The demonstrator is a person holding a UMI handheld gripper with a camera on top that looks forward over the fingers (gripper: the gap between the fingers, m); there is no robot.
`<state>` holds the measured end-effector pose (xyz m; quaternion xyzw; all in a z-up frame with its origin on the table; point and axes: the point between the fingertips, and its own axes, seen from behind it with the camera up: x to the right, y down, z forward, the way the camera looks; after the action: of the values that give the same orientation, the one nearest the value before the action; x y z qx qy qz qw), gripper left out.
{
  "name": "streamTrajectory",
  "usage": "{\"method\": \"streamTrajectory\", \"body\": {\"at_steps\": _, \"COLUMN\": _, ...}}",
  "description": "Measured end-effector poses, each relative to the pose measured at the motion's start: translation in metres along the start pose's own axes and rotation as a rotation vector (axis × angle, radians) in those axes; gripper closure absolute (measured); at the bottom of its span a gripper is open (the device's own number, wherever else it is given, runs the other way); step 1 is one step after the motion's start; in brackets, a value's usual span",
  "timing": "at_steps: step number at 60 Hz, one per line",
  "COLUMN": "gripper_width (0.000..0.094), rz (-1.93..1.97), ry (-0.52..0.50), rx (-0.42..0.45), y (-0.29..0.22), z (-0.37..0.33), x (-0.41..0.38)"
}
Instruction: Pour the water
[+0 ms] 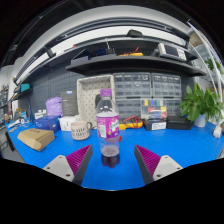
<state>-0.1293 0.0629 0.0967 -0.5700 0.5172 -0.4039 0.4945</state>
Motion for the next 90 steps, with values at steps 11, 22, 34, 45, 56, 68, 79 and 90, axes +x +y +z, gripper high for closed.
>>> {"method": "streamTrajectory", "body": {"at_steps": 11, "gripper_width": 0.0067, "rz": -0.041, "ry": 0.030, "rx": 0.027, "y": -0.013, "z": 0.047, "x": -0.010}}
{"method": "streamTrajectory", "body": {"at_steps": 22, "gripper_width": 0.0127, "rz": -0.045, "ry": 0.056, "rx": 0.057, "y": -0.030, "z": 0.081, "x": -0.010}}
{"method": "streamTrajectory", "body": {"at_steps": 34, "gripper_width": 0.0405, "rz": -0.050, "ry": 0.079, "rx": 0.090, "y": -0.040, "z": 0.096, "x": -0.010}}
{"method": "streamTrajectory", "body": {"at_steps": 45, "gripper_width": 0.0530, "rz": -0.096, "ry": 0.076, "rx": 0.151, "y": -0.044, "z": 0.099, "x": -0.013}}
{"method": "streamTrajectory", "body": {"at_steps": 56, "gripper_width": 0.0597, "rz": -0.074, "ry": 0.081, "rx": 0.140, "y": -0.044, "z": 0.099, "x": -0.011}}
{"method": "streamTrajectory", "body": {"at_steps": 68, "gripper_width": 0.0598, "rz": -0.192, "ry": 0.065, "rx": 0.101, "y": -0.050, "z": 0.110, "x": -0.010}}
{"method": "streamTrajectory", "body": {"at_steps": 79, "gripper_width": 0.0599, "rz": -0.580, "ry": 0.078, "rx": 0.059, "y": -0.067, "z": 0.155, "x": -0.010}}
{"method": "streamTrajectory", "body": {"at_steps": 90, "gripper_width": 0.0599, "rz": -0.994, "ry": 0.068, "rx": -0.023, "y": -0.070, "z": 0.219, "x": -0.022}}
